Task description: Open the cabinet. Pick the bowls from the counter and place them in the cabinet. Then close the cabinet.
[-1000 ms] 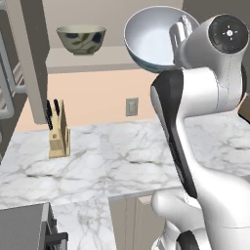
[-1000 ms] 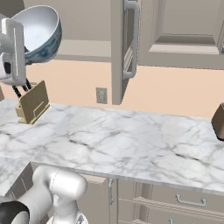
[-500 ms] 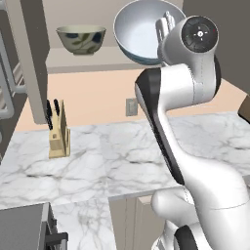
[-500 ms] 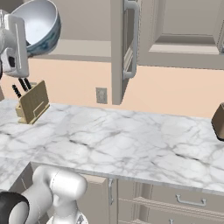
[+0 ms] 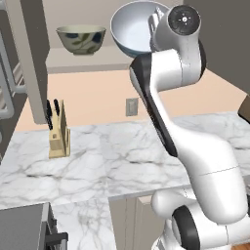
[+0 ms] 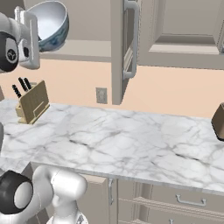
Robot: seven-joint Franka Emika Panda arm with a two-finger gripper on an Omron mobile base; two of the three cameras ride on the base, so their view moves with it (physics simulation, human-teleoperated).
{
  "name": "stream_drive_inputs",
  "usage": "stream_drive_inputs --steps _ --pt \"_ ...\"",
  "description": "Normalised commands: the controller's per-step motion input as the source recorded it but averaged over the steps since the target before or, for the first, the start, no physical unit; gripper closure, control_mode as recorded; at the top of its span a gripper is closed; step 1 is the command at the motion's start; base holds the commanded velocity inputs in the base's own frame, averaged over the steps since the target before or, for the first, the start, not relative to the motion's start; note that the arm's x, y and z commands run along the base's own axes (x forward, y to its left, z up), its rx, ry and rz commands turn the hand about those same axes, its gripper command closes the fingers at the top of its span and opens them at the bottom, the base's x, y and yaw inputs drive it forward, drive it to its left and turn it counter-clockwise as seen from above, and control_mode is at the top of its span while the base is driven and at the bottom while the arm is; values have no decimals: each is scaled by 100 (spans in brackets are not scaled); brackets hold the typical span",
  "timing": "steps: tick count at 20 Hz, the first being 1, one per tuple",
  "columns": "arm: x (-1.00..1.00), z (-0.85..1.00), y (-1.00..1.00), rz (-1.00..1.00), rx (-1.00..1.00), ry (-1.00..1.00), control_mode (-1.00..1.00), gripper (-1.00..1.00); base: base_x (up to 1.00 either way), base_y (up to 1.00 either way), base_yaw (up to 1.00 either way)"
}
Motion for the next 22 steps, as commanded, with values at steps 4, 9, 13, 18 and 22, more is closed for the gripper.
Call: stream_drive_inputs --steps 4,9,13,18,22 --pt "57 0 -8 0 1 -1 -100 100 0 0 0" --pt "64 -2 -6 0 7 -3 -100 100 0 0 0" --pt "71 0 -7 0 6 0 -100 100 0 0 0" --pt "55 -2 -21 0 5 0 -100 100 0 0 0" --pt "21 -14 -47 0 4 0 -100 100 0 0 0"
